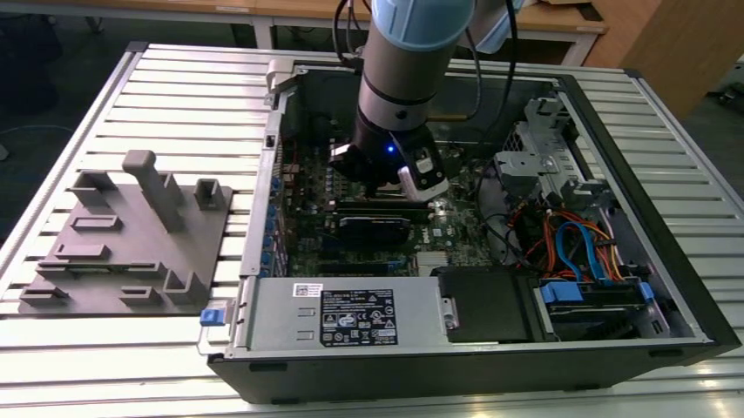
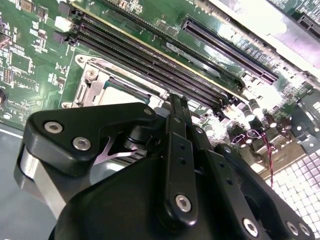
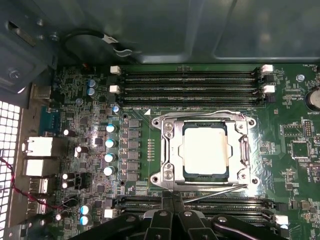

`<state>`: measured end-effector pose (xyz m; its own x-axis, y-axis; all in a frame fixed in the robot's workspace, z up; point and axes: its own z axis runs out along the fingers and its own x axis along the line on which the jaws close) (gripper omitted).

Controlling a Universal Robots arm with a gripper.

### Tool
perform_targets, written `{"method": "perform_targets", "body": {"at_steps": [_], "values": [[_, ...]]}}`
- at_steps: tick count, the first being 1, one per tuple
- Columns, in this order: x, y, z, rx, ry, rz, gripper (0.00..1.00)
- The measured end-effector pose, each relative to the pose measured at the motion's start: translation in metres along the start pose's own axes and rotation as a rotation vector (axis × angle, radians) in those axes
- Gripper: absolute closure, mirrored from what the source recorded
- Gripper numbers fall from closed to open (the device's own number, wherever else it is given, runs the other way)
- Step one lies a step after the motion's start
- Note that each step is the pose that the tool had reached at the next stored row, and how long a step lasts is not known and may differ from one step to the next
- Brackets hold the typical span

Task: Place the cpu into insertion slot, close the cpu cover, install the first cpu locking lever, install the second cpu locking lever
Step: 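Install the second cpu locking lever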

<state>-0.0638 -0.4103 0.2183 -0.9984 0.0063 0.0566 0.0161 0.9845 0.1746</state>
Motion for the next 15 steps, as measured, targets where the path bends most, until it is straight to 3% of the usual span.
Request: {"method": "perform_targets", "body": {"at_steps": [7, 15], "values": [[0.0, -0.0047, -0.0005, -0.0028, 0.0001, 0.0, 0.9], [0.0022, -0.0064, 0.0048, -0.0258, 0.0015, -0.001, 0.9]]}}
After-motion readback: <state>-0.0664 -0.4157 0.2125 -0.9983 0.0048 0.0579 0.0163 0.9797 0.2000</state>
